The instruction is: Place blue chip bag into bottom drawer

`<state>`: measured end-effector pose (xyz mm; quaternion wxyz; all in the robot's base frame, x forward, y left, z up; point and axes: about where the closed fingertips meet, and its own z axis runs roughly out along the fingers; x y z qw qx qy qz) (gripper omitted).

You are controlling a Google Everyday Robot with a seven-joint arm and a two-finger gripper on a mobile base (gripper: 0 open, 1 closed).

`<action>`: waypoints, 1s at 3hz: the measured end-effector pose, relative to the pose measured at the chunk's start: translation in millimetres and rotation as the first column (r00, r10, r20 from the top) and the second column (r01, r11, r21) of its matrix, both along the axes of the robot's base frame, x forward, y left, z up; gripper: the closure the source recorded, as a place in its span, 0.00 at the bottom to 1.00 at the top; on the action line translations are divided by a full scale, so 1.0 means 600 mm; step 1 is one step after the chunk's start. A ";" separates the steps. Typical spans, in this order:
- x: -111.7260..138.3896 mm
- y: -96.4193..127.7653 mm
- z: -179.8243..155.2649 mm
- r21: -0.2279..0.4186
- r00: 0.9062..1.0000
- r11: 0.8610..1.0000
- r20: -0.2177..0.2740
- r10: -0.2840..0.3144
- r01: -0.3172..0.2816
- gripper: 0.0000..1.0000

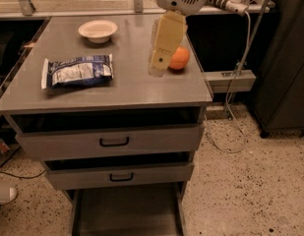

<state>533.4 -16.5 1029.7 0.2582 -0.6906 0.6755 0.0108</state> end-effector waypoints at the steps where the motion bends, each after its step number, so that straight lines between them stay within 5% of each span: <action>1: 0.014 0.054 -0.015 -0.021 1.000 0.999 0.010 0.030 -0.029 0.00; 2: 0.085 0.166 -0.058 -0.101 0.995 0.990 -0.032 0.098 -0.101 0.00; 3: 0.084 0.169 -0.056 -0.095 0.995 0.991 -0.023 0.093 -0.095 0.00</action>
Offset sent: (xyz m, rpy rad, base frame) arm 0.0692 0.1190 -0.0380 -0.1828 0.0139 0.0866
